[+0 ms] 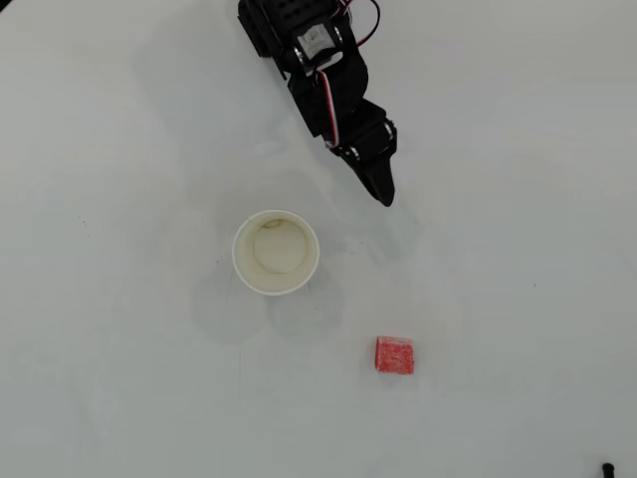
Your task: Grasp a red cube and put it in the cup.
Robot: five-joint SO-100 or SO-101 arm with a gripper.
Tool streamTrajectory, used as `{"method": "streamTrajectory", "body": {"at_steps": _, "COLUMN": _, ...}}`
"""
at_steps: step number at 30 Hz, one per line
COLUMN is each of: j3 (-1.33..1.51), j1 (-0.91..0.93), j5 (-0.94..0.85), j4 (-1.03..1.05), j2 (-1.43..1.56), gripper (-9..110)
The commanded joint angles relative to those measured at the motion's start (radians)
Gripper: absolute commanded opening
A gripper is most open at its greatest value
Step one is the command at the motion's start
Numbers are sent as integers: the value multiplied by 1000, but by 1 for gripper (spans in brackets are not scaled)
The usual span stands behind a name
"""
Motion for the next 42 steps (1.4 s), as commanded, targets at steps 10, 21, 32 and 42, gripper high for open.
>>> {"method": "streamTrajectory", "body": {"at_steps": 10, "j3": -144, "j1": -11, "j5": -847, "j4": -324, "j2": -385, "gripper": 4}}
{"method": "streamTrajectory", "body": {"at_steps": 21, "j3": -376, "j1": 14, "j5": -956, "j4": -368, "j2": -735, "gripper": 4}}
{"method": "streamTrajectory", "body": {"at_steps": 32, "j3": -669, "j1": 97, "j5": -956, "j4": -288, "j2": -986, "gripper": 18}}
{"method": "streamTrajectory", "body": {"at_steps": 42, "j3": -733, "j1": 155, "j5": -969, "j4": -268, "j2": -1126, "gripper": 30}}
